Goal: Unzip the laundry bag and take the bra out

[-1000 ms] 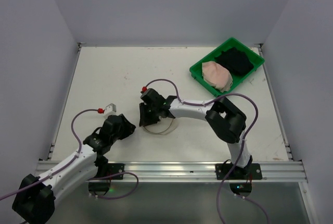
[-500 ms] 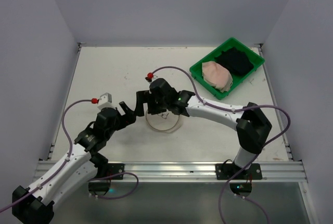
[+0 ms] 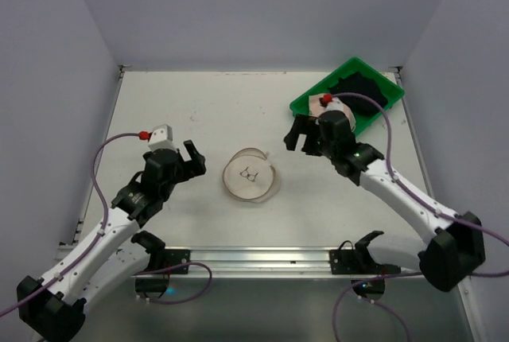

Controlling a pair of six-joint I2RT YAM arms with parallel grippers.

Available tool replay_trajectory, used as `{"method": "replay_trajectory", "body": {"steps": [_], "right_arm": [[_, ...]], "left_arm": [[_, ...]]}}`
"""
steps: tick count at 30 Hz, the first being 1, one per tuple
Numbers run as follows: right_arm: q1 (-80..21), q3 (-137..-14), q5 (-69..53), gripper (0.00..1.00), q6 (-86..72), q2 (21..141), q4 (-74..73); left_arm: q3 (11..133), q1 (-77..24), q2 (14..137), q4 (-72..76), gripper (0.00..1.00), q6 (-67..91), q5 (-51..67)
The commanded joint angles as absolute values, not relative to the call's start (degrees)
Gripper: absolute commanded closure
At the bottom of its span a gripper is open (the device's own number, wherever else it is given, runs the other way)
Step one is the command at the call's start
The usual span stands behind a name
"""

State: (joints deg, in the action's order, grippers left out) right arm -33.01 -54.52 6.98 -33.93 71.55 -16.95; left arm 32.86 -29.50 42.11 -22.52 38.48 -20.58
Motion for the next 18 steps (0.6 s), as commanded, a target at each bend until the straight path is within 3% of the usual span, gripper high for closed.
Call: {"method": "replay_trajectory", "body": {"steps": [1, 8, 18], "right_arm": [[-29.6, -49.5, 12.5, 0.01, -30.2, 57.6, -16.4], [-26.4, -46.8, 23.1, 0.01, -27.1, 36.3, -26.8], [-26.4, -49.7, 25.4, 0.01, -22.5, 15.6, -34.1]], "left_arm": [[37.3, -28.6, 40.2, -25.0, 0.00, 34.7, -25.2], [42.9, -28.6, 33.1, -32.4, 0.00, 31.8, -30.3], [51.6, -28.6, 20.5, -40.7, 0.00, 26.4, -32.0]]}}
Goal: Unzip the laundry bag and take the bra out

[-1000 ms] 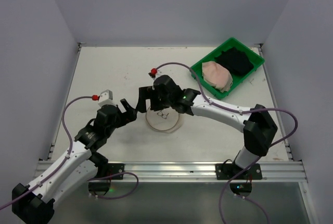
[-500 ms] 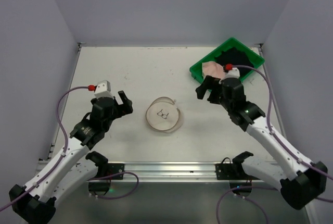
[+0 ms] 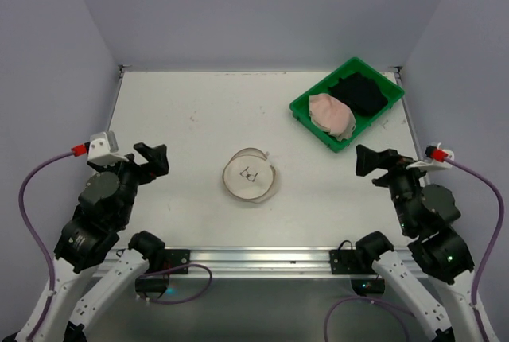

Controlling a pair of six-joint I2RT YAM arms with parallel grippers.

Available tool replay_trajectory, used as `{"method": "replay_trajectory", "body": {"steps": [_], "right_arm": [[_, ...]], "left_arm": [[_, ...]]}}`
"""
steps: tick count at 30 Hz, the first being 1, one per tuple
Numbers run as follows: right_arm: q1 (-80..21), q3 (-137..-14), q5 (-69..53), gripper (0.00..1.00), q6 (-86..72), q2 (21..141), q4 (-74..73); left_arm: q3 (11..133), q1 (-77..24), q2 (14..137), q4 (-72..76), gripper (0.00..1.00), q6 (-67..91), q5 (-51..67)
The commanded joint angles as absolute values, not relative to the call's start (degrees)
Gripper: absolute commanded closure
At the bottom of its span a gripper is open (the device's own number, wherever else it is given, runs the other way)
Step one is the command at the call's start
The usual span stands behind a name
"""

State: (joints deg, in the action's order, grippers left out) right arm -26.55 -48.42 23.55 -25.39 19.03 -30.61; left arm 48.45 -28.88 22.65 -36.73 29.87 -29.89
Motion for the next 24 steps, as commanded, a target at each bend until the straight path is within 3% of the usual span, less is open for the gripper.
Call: {"method": "replay_trajectory", "body": {"steps": [1, 11, 24], "right_arm": [[-26.4, -49.7, 25.5, 0.01, -22.4, 14.3, -34.3], [-26.5, -50.4, 26.2, 0.01, -17.9, 2.5, -37.2], [-26.5, -49.1, 24.7, 0.01, -16.2, -3.8, -36.6]], "left_arm": [[51.9, -28.6, 19.7, -40.8, 0.00, 25.6, -31.7], [53.9, -28.7, 12.7, -42.6, 0.00, 25.2, -32.1], [51.8, -28.7, 11.2, -41.0, 0.00, 27.6, -32.3]]}}
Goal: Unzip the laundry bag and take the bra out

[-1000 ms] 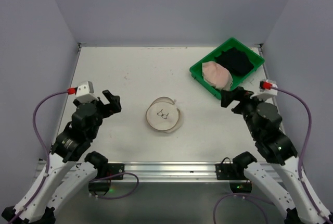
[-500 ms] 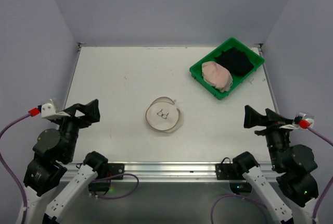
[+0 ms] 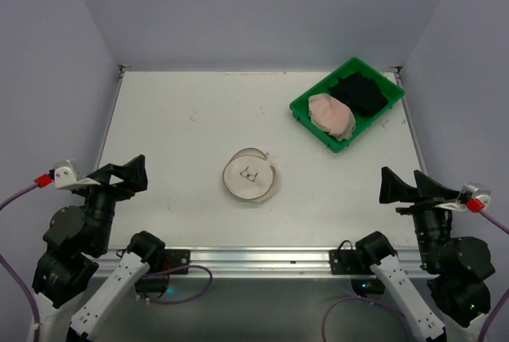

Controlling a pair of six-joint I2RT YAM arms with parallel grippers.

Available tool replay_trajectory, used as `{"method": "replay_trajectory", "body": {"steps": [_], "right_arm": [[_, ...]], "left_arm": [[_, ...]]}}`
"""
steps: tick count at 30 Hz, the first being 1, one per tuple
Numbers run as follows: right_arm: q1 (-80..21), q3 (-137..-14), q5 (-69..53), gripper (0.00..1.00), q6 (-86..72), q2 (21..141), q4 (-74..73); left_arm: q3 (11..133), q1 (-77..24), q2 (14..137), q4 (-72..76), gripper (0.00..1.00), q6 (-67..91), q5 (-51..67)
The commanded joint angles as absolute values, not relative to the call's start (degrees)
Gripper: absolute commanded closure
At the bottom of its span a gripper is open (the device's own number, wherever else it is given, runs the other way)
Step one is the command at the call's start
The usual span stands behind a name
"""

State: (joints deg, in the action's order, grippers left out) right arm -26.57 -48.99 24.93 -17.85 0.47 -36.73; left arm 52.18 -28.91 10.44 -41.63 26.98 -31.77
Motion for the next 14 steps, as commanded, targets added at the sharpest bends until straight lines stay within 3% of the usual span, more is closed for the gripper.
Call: {"method": "replay_trajectory", "body": {"steps": [1, 14], "right_arm": [[-26.5, -49.2, 24.5, 0.01, -16.1, -3.7, -36.5], [-26.5, -49.1, 21.7, 0.01, -16.6, -2.3, -35.9]], "left_arm": [[51.6, -28.7, 11.4, -40.9, 0.00, 27.9, -32.0], [47.8, -28.7, 13.7, -36.5, 0.00, 29.8, -29.3]]}}
